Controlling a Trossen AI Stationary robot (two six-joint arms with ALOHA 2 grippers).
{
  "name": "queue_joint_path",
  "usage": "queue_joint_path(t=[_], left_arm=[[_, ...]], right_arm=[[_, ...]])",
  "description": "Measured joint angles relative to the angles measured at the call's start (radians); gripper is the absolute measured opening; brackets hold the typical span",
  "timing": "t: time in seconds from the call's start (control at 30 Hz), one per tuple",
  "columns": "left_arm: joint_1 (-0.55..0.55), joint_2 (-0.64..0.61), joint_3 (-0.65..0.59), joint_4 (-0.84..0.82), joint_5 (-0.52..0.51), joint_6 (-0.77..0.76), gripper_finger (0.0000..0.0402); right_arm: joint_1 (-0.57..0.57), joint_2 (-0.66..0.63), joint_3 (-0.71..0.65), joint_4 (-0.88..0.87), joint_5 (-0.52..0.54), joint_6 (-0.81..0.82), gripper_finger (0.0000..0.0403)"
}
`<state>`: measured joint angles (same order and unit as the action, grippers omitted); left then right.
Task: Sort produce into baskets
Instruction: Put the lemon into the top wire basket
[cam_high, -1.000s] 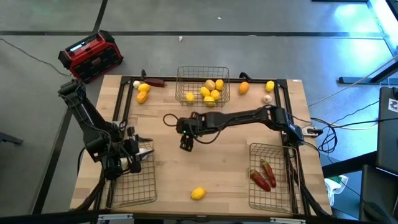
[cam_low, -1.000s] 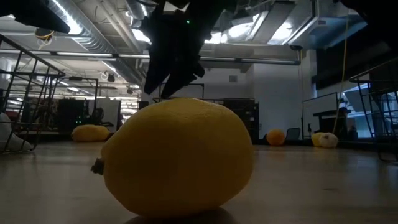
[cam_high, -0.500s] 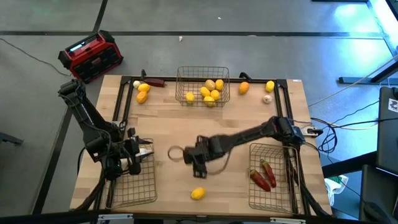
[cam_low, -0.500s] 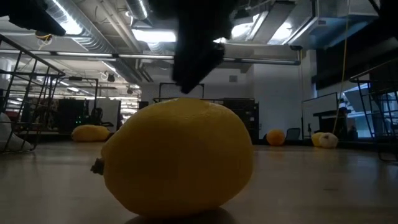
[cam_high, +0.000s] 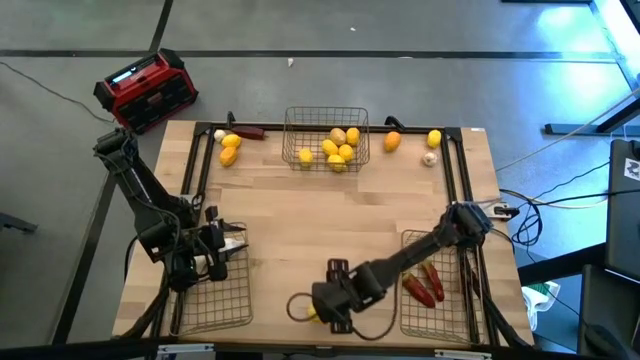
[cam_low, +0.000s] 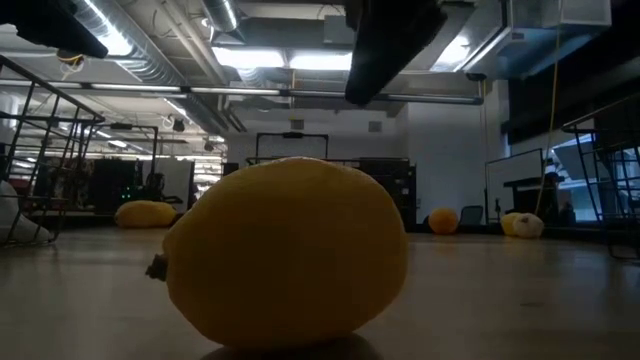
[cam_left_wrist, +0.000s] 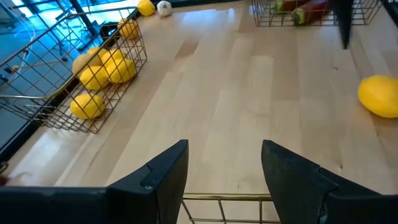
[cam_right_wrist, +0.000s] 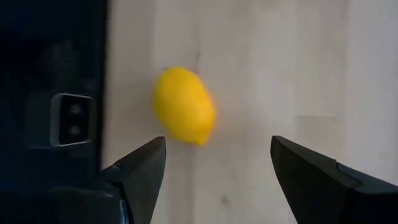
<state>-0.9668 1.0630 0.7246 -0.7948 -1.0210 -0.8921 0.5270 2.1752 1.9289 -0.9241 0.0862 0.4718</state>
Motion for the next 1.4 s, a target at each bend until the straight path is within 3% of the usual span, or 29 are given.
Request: queue_joint_path(t=[0.4,0.67,1.4], left_arm=[[0.0,0.0,0.0,-0.001,0.0,0.003,0.0198],[0.0,0.0,0.0,-0.001,0.0,0.008,0.0198],[0.0,0.0,0.0,0.0,-0.004,0.016,0.0198]], right_arm=[[0.037,0.088,0.0,0.13,0.057,-0.117,0.0287],[0.029,0.151,-0.001,0.197,-0.008,-0.139,0.0287],[0.029,0.159,-0.001,0.19,0.031,-0.129,0.0287]])
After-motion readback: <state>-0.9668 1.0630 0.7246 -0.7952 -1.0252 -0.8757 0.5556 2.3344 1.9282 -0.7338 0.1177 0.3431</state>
